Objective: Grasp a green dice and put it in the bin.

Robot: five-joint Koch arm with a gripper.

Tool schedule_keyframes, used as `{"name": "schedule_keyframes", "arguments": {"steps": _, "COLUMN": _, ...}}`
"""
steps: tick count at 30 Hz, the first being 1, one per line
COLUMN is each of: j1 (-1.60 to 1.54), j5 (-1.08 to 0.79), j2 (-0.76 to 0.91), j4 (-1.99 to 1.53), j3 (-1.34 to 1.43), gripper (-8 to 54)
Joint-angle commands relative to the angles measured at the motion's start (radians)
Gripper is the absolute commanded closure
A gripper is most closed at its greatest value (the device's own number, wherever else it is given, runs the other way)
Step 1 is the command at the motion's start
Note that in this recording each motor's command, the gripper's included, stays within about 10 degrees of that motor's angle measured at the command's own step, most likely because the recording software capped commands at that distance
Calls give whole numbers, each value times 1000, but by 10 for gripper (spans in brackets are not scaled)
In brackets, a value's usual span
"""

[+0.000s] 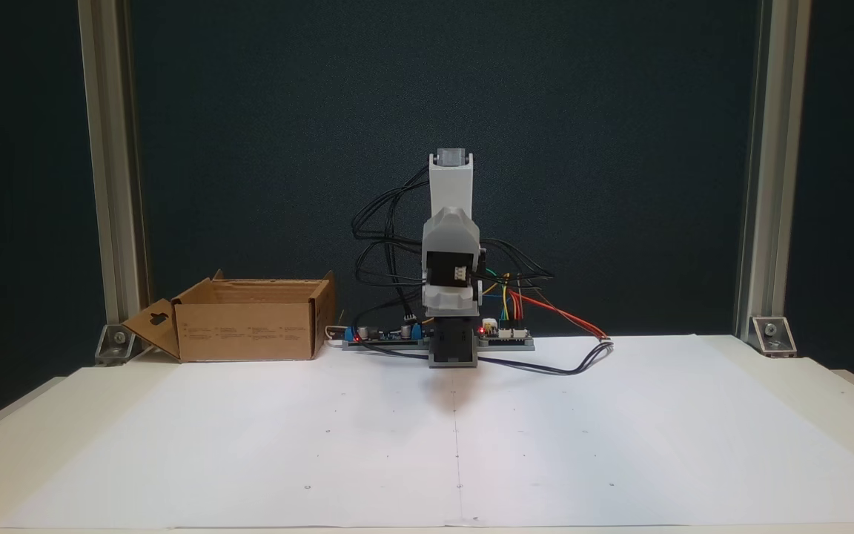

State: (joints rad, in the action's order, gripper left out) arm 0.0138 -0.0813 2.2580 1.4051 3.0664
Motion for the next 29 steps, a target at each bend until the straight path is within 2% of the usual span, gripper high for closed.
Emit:
{"name": "schedule_keyframes", "arguments": {"steps": 1, "j1": 0, "j5": 20, "j2": 112, "j4": 72, "j3": 31, "gripper": 13}}
{"name": "schedule_keyframes", "arguments": {"steps": 29, "j1": -2, "j5": 21, "j2": 112, "j4": 95, "j3": 54, "gripper": 11}}
